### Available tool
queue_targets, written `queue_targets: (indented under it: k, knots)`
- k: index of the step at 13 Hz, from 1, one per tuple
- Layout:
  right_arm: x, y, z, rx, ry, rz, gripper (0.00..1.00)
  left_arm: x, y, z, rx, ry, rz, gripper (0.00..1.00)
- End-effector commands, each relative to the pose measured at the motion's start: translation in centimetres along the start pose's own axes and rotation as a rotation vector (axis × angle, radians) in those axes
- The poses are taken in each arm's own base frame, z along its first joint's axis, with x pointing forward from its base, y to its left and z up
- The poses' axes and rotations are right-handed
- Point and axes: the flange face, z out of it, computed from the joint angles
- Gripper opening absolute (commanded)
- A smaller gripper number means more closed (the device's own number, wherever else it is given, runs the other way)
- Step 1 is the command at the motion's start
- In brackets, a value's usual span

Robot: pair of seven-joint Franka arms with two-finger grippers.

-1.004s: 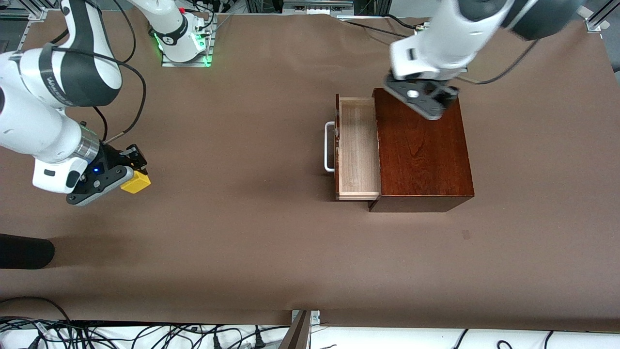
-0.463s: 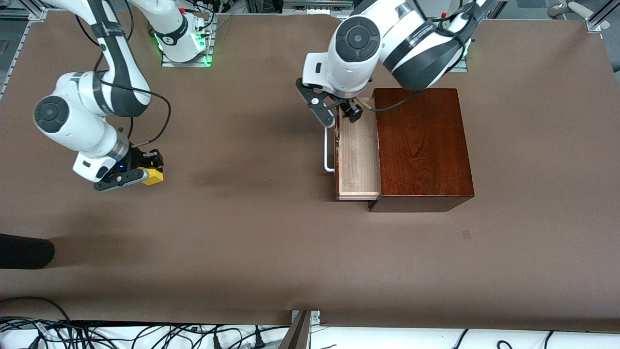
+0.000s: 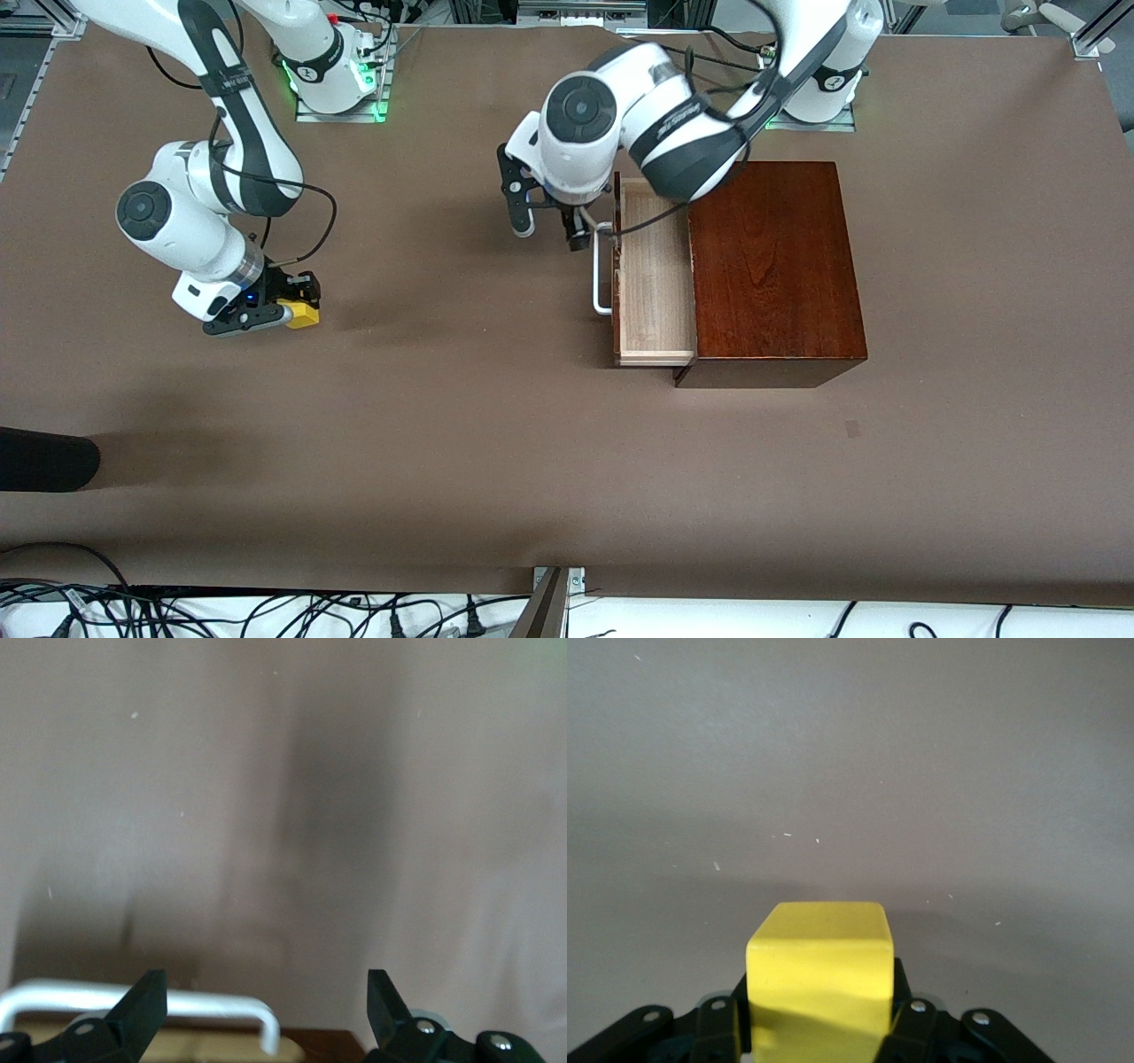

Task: Open drawer, take yellow block, close drawer
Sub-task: 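Carry the cube away with the right gripper while the left gripper reaches the drawer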

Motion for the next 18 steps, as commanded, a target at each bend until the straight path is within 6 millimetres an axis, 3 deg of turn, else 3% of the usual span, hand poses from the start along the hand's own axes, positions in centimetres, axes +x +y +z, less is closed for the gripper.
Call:
queue_targets:
  k: [1, 6, 9, 10, 11, 14, 18]
  knots:
    - [-1.0, 0.1, 2.2, 0.001, 0.022, 0.027, 0.00, -0.1, -2.2, 2.3, 0.047, -0.041, 0.210, 1.00]
    - [-1.6, 0.1, 5.6, 0.026, 0.015, 0.126, 0.00, -2.8, -3.9, 4.8, 0.106, -0.189, 0.248, 1.00]
    - [-1.8, 0.0, 6.5, 0.028, -0.003, 0.141, 0.00, -4.7, -4.3, 4.0, 0.073, -0.258, 0.218, 1.00]
    - [-1.8, -0.1, 6.5, 0.029, -0.007, 0.138, 0.14, -5.2, -4.2, 3.5, 0.062, -0.283, 0.210, 1.00]
    - [-1.6, -0.1, 5.8, 0.030, 0.004, 0.134, 0.95, -5.8, -4.2, 3.0, 0.053, -0.306, 0.198, 1.00]
    - [0.7, -0.3, -0.7, 0.046, 0.061, 0.069, 1.00, -7.1, -4.8, 2.3, 0.037, -0.327, 0.176, 1.00]
    - [3.4, -0.8, -11.6, 0.092, 0.069, 0.034, 1.00, -8.4, -4.9, 1.1, 0.022, -0.364, 0.151, 1.00]
